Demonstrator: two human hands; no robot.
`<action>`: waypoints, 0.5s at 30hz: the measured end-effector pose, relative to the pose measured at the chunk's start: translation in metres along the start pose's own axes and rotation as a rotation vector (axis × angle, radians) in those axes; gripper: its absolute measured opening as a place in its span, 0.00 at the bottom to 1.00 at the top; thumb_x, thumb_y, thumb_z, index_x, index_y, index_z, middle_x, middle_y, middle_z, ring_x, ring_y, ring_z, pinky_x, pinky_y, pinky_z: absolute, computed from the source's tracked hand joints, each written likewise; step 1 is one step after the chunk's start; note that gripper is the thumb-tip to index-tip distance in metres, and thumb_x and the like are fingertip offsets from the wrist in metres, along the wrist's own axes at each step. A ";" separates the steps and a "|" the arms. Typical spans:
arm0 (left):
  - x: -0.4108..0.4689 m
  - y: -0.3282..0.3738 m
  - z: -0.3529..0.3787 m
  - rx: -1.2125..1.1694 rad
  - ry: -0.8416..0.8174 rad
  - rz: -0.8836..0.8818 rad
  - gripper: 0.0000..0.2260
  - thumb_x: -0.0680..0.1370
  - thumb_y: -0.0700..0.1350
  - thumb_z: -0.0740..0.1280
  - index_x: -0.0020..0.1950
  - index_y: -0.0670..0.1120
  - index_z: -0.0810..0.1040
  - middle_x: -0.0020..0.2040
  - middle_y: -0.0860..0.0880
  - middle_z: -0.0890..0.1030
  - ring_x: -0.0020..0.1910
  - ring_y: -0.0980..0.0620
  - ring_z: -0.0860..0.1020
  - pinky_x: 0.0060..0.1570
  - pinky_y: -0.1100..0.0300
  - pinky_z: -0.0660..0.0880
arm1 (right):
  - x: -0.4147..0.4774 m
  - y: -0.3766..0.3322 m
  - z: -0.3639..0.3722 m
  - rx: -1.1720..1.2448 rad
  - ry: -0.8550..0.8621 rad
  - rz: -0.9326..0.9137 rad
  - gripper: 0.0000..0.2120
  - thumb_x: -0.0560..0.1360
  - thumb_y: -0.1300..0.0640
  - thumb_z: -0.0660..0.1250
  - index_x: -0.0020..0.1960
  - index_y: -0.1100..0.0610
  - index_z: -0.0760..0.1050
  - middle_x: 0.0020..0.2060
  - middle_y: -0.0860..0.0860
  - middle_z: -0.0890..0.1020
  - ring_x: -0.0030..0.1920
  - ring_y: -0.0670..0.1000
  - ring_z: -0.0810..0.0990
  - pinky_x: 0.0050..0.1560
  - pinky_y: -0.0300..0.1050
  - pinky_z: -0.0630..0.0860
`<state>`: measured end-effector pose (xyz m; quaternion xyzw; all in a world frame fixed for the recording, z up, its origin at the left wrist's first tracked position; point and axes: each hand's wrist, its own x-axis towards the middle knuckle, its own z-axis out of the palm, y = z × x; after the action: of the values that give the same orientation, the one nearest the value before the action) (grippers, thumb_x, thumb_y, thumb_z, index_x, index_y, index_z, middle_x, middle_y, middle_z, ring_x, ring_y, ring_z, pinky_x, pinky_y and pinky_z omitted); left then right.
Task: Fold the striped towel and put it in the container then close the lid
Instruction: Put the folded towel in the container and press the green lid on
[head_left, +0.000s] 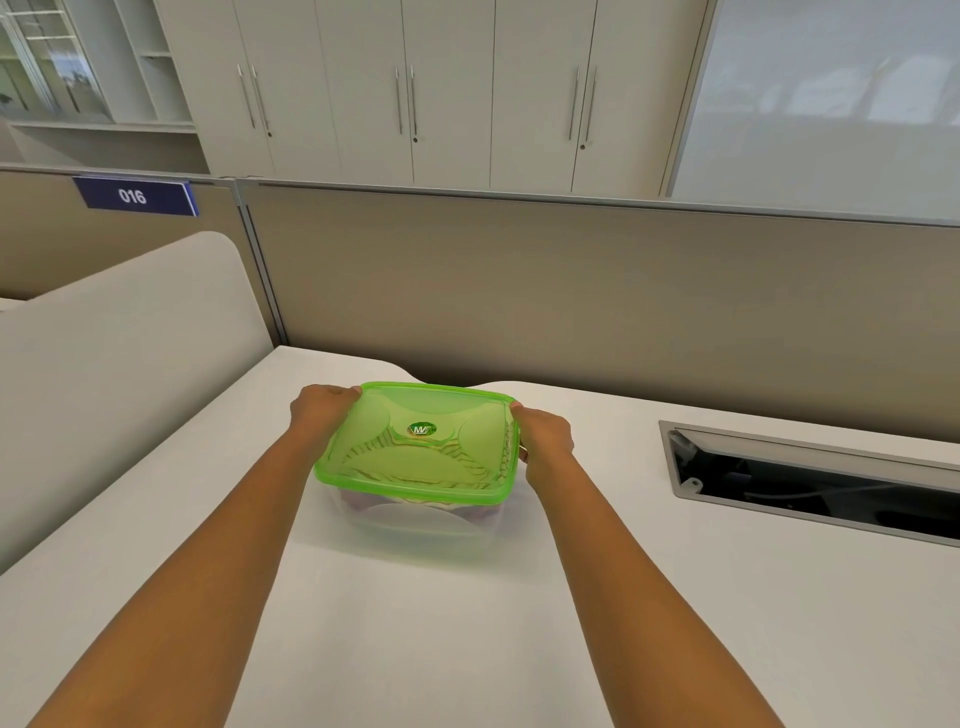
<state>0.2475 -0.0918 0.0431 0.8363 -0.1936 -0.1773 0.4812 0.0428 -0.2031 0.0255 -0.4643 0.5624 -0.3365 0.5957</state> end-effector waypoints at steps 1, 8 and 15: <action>0.002 -0.001 0.001 -0.009 0.006 0.005 0.18 0.75 0.49 0.67 0.60 0.39 0.78 0.64 0.40 0.78 0.64 0.39 0.73 0.65 0.51 0.70 | 0.001 0.000 0.000 0.017 0.010 0.014 0.10 0.72 0.52 0.69 0.34 0.54 0.77 0.38 0.52 0.77 0.51 0.57 0.77 0.60 0.54 0.76; 0.008 -0.004 0.003 -0.063 0.022 -0.011 0.18 0.75 0.50 0.68 0.60 0.40 0.78 0.64 0.41 0.77 0.64 0.40 0.73 0.63 0.52 0.69 | 0.006 -0.001 0.001 0.097 0.019 0.046 0.13 0.69 0.52 0.73 0.30 0.50 0.73 0.32 0.47 0.75 0.40 0.52 0.78 0.48 0.48 0.80; 0.018 -0.004 0.001 -0.155 -0.034 -0.105 0.18 0.73 0.45 0.70 0.60 0.38 0.77 0.63 0.37 0.77 0.61 0.38 0.75 0.63 0.49 0.72 | 0.015 0.000 0.001 0.087 -0.031 0.001 0.08 0.70 0.56 0.72 0.33 0.50 0.77 0.42 0.52 0.79 0.47 0.55 0.78 0.49 0.48 0.80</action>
<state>0.2626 -0.0996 0.0372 0.8026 -0.1435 -0.2310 0.5310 0.0459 -0.2170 0.0203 -0.4431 0.5381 -0.3530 0.6240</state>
